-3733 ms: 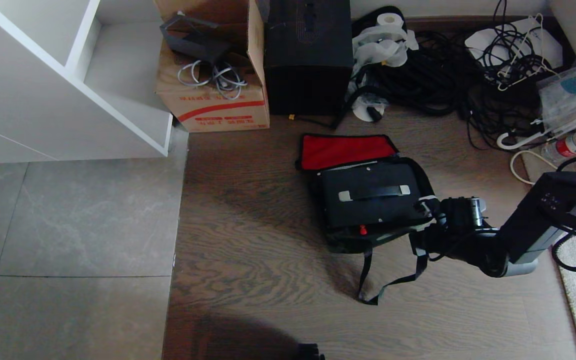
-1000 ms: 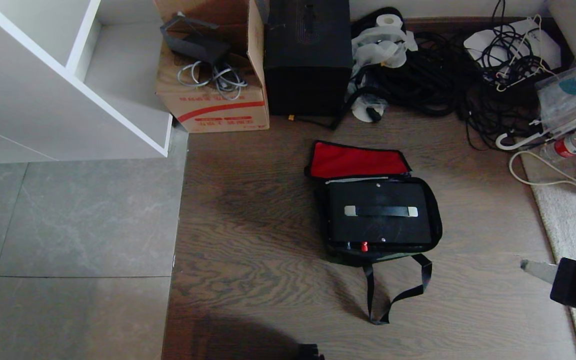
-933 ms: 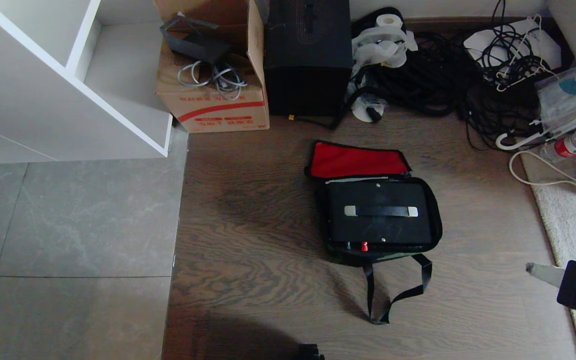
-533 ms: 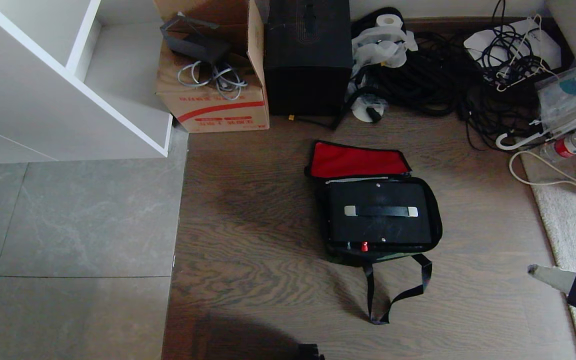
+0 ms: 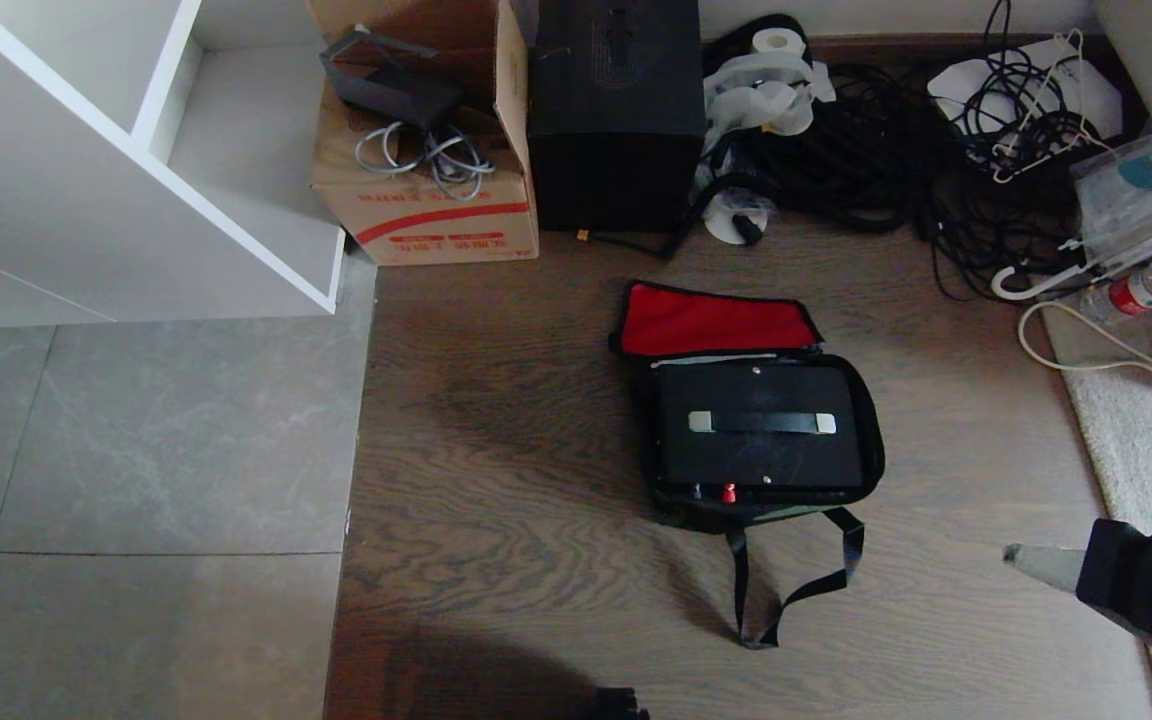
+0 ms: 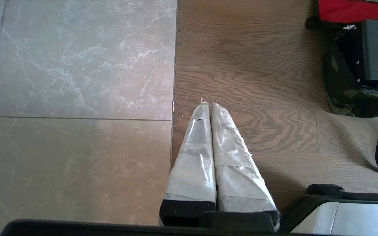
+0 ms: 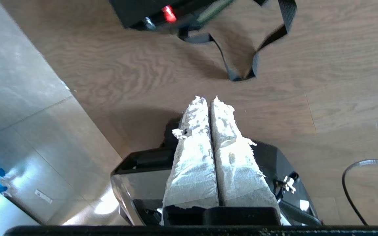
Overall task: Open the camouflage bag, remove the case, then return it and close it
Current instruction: Close the top of the storage box
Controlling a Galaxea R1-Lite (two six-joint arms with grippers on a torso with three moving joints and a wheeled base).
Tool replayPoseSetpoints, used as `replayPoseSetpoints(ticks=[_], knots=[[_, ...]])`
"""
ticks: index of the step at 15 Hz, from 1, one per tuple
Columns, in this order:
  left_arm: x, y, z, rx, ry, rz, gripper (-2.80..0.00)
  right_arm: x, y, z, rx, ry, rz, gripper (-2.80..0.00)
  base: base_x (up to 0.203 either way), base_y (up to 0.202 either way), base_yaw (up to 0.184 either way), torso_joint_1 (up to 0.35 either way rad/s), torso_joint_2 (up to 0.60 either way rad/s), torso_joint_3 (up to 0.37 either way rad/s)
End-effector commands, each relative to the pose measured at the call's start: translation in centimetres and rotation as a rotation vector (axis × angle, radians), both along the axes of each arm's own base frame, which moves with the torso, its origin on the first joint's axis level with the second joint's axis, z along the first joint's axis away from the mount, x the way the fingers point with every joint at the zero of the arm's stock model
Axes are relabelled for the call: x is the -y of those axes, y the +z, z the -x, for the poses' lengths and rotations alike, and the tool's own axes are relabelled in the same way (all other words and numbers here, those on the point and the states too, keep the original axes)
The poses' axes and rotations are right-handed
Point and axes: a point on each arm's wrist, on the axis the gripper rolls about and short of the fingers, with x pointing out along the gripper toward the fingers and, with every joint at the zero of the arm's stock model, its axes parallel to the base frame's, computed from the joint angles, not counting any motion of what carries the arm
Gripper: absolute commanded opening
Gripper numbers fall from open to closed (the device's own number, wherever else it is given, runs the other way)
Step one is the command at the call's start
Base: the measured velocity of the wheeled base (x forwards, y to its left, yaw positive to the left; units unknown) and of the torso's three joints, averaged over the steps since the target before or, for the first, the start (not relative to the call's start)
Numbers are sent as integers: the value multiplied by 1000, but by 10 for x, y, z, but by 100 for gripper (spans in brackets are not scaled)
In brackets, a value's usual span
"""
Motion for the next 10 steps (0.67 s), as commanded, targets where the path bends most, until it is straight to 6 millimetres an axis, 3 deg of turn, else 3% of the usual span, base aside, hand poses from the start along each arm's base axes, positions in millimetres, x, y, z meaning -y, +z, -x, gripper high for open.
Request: replayPoseSetpoints(ticks=[1,5,10], knots=[[0,-3,-1,-9,0,0,-280,-1,-14,-21,-77,-2,2,-280,0,0,0,0,0,0],[0,-3,-1,-9,1,0,-280,-5,-27,-51,-48,12,10,-280,0,0,0,0,0,0],[0,-3,-1,-9,0,0,-280,-6,-60,-117,-19,26,90,-280,0,0,0,0,0,0]])
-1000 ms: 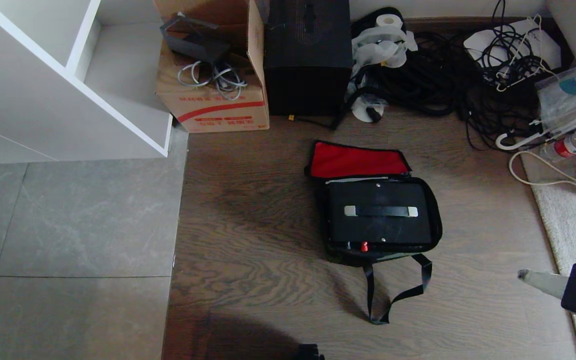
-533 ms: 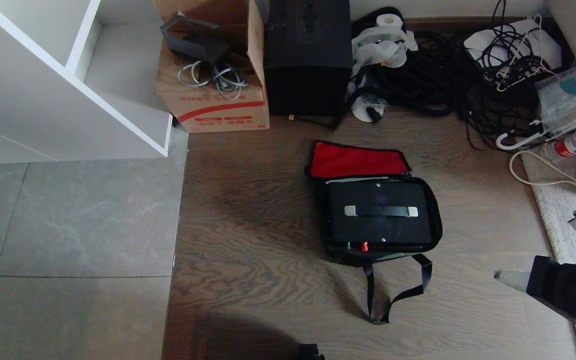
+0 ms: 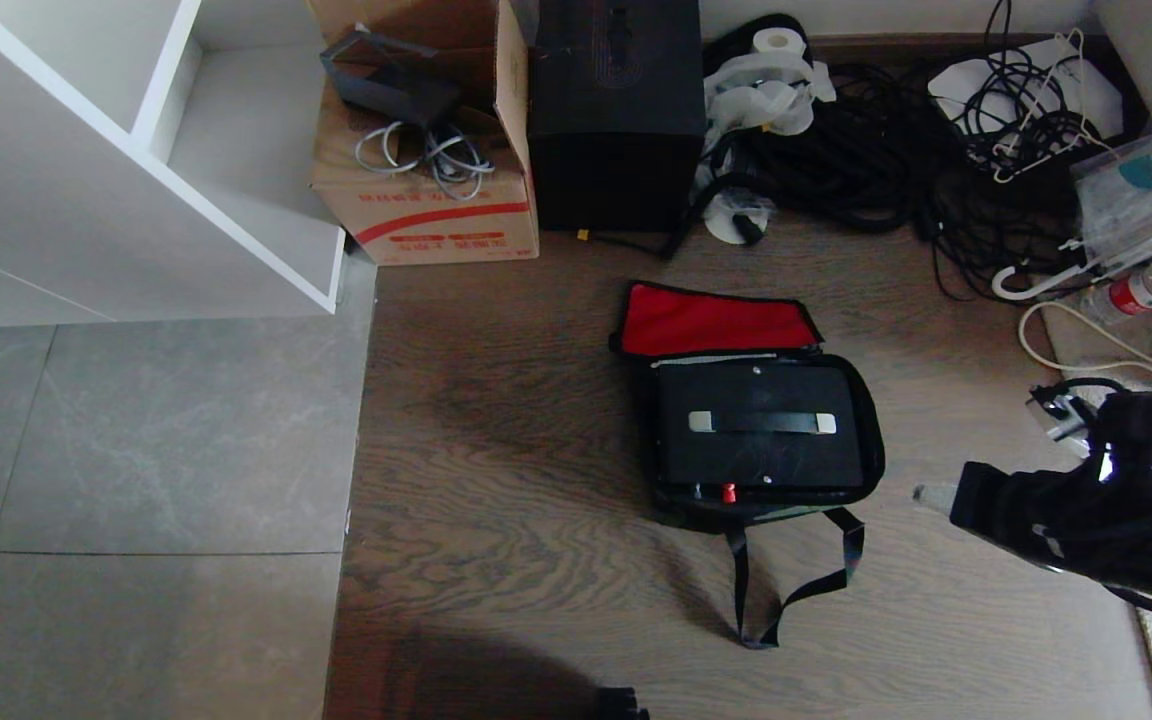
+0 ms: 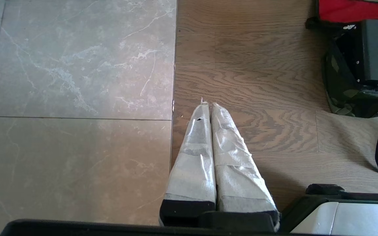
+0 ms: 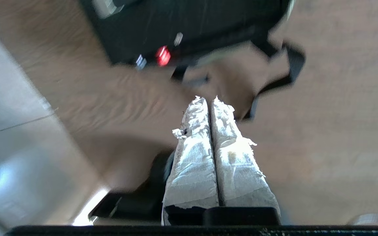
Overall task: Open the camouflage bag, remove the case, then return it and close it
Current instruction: Close the top of the storage box
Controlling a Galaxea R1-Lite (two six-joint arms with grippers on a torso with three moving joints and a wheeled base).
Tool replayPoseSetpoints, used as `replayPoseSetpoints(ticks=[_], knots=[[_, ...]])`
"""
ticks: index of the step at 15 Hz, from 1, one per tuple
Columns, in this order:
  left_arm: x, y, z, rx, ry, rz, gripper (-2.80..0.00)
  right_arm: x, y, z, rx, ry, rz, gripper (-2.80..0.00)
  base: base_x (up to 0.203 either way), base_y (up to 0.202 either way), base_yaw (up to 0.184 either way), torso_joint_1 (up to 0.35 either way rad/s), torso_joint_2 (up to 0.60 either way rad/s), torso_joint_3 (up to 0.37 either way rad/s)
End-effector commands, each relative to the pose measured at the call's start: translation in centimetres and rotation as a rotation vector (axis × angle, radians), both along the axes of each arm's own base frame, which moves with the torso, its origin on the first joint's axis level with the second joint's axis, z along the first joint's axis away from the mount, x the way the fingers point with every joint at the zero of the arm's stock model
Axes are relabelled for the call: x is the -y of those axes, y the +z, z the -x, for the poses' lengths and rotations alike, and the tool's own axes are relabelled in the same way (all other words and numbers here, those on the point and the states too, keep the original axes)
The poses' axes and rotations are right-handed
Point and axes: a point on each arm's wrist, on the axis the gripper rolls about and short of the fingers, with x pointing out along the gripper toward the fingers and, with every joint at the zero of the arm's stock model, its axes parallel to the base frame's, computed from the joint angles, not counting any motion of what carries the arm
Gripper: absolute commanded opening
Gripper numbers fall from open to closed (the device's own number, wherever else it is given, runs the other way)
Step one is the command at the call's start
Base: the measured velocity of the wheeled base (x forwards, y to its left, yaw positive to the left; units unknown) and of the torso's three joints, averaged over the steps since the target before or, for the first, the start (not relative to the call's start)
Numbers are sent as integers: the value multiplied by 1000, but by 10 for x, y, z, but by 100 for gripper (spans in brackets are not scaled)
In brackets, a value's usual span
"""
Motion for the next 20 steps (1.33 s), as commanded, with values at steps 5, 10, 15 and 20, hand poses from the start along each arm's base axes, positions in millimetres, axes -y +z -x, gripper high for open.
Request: replayPoseSetpoints(ticks=[5,10,15,20], knots=[[0,-2,-1,-8,0,0,-280,17,-46,-59,5,-30,152,0,0,0,0,0,0,0],[0,-2,-1,-8,0,-1,-280,23,-62,-72,10,-47,155,0,0,0,0,0,0,0],[0,-2,-1,-8,1,-1,-280,30,-76,-85,-4,-109,190,0,0,0,0,0,0,0],[0,-2,-1,-8,1,-1,-280,39,-84,-103,22,-176,224,0,0,0,0,0,0,0]])
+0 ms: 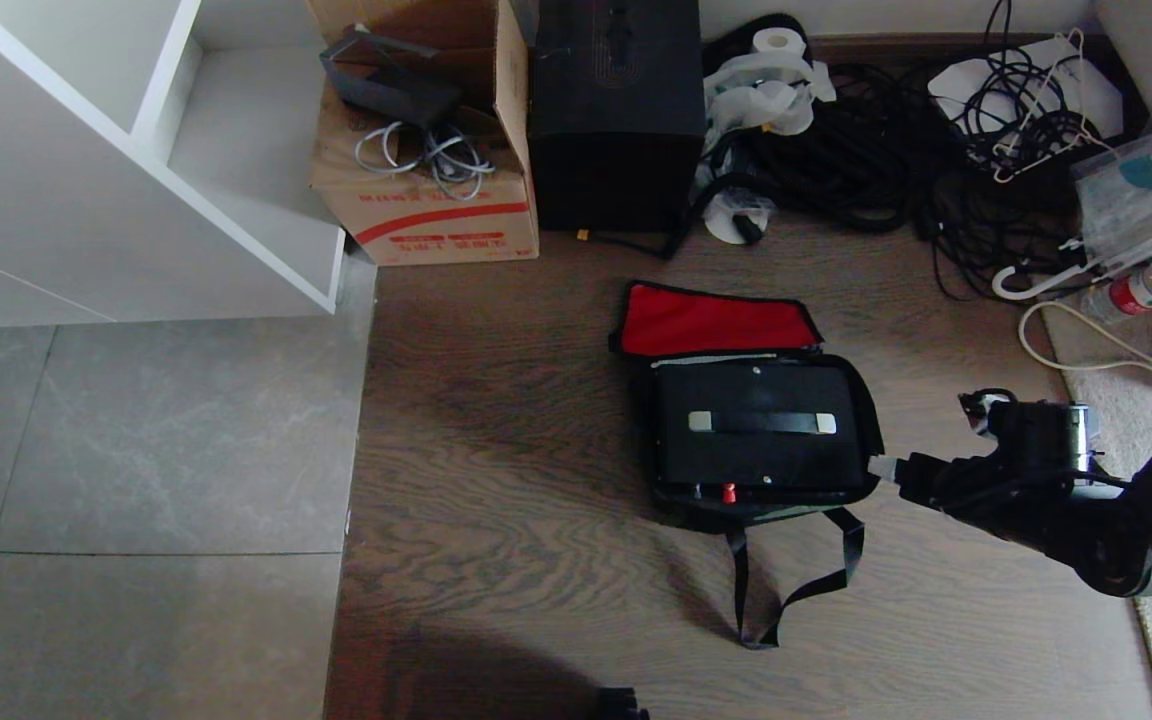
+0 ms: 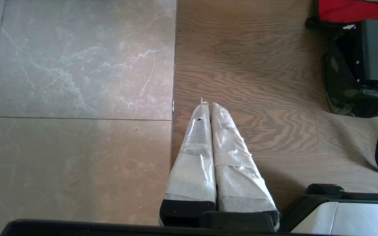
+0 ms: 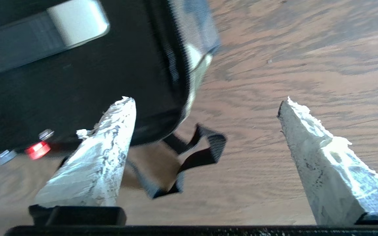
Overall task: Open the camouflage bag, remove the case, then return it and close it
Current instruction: Close the top of the storage box
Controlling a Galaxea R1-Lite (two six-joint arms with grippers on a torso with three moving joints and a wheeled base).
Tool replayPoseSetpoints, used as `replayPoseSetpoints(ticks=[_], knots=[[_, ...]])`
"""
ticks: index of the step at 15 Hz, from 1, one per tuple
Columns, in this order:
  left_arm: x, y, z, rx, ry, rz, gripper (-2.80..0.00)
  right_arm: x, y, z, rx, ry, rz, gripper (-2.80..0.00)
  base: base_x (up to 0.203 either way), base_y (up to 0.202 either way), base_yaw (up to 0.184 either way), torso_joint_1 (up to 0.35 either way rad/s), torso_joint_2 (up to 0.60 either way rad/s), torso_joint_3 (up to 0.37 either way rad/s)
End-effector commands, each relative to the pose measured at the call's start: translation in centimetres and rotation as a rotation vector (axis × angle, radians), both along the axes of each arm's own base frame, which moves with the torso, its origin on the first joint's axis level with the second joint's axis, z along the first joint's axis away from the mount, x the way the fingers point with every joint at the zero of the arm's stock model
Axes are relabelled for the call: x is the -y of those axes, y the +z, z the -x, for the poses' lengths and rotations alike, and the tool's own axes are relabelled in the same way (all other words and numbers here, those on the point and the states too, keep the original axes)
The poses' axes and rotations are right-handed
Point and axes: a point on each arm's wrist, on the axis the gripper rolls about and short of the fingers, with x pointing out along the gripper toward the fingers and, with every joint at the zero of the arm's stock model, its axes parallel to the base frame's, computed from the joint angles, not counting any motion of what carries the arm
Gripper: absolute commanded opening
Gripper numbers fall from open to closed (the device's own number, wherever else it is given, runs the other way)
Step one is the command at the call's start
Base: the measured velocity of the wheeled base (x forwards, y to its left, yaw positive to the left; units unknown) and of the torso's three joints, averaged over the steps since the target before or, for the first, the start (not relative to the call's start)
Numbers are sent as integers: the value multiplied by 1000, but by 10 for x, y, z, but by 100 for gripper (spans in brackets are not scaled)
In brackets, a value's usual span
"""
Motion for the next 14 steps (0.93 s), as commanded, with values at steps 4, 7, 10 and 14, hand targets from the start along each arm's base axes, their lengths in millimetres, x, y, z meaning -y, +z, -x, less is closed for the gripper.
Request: replayPoseSetpoints(ticks=[4,7,10,14], knots=[[0,-3,-1,-10,2,0,-280,6,-18,-14,-22,-19,51,0,0,0,0,0,0,0],[0,-3,-1,-8,1,0,-280,7,-21,-16,-21,-28,55,0,0,0,0,0,0,0],[0,-3,-1,-10,2,0,-280,9,-21,-17,-21,-35,54,0,0,0,0,0,0,0],[0,-3,-1,-10,2,0,-280,9,-22,-17,5,-35,60,-280,0,0,0,0,0,0]])
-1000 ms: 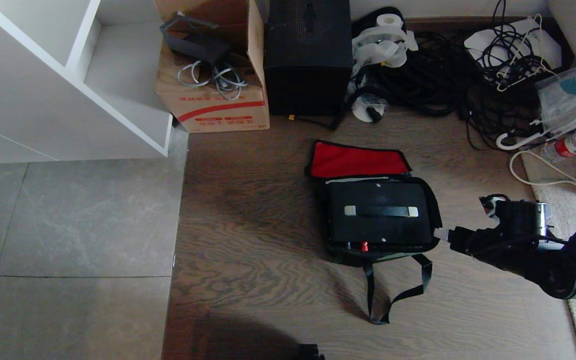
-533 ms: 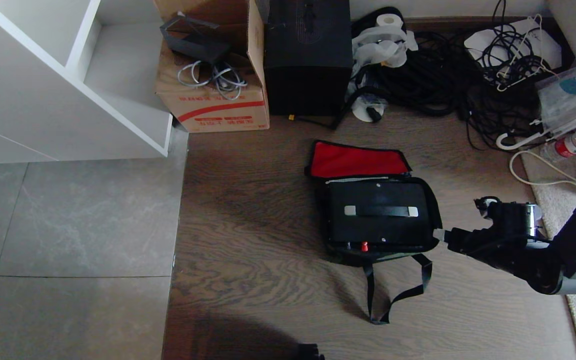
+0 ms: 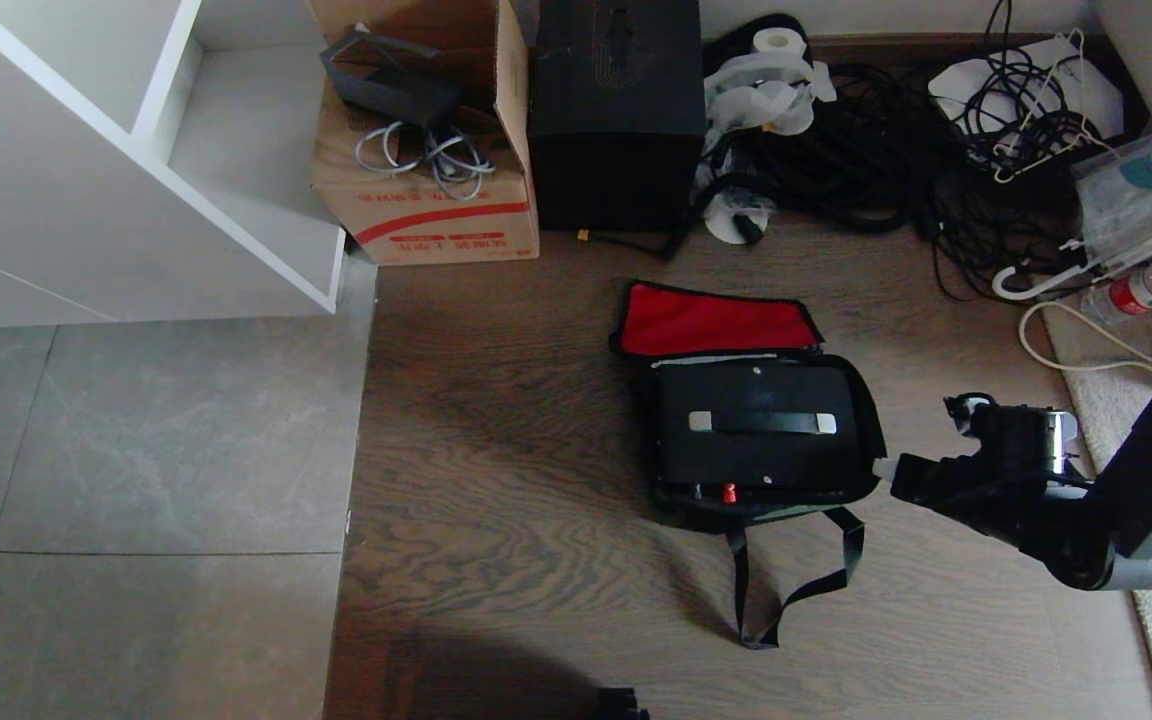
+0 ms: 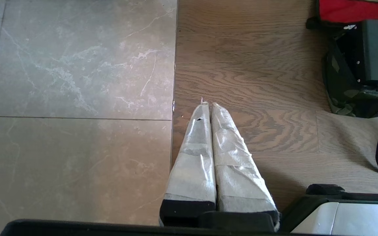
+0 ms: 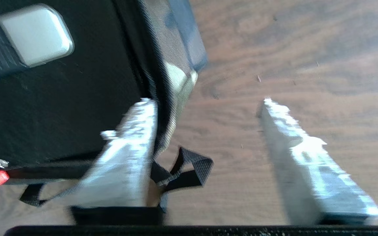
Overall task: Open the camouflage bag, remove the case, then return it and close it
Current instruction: Close the top of the storage box
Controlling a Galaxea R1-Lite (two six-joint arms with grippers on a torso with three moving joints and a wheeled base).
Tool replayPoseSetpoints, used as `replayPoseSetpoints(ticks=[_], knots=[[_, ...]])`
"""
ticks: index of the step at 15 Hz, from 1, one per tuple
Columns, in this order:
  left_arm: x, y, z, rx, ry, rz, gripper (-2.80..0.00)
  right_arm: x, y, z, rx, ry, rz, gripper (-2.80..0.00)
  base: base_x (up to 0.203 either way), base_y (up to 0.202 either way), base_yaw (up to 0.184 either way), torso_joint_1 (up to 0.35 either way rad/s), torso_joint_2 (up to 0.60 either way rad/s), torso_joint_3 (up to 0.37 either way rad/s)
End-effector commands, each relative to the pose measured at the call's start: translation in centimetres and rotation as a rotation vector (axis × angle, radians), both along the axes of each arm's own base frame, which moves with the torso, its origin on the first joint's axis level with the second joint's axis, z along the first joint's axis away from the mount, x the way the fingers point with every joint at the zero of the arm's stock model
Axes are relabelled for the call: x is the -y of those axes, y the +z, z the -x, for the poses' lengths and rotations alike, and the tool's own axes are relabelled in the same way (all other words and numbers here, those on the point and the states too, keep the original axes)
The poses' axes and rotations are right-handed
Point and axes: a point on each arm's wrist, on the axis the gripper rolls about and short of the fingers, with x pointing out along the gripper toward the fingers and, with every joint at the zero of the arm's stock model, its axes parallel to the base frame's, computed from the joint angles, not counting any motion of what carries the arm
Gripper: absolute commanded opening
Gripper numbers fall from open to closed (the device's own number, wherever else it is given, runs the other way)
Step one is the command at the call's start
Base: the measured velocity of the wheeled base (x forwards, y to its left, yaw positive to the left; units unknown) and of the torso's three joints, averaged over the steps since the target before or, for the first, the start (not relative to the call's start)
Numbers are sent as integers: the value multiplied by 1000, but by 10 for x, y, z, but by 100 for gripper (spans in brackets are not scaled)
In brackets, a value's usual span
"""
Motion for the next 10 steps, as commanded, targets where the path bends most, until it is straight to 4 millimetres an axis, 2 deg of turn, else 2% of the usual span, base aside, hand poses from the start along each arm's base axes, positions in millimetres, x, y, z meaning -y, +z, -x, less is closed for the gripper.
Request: replayPoseSetpoints(ticks=[1,3,6,10], knots=[[0,-3,-1,-10,-1,0,-280,0,-3,2,-9,3,5,-280,0,0,0,0,0,0],[0,-3,-1,-10,0,0,-280,0,-2,7,-25,6,10,-280,0,0,0,0,0,0],[0,-3,-1,-10,0,0,-280,-3,12,19,-11,12,-5,-280,0,0,0,0,0,0],[0,-2,-1,-8,0,1,-280,0,28,21,41,14,-10,-280,0,0,0,0,0,0]])
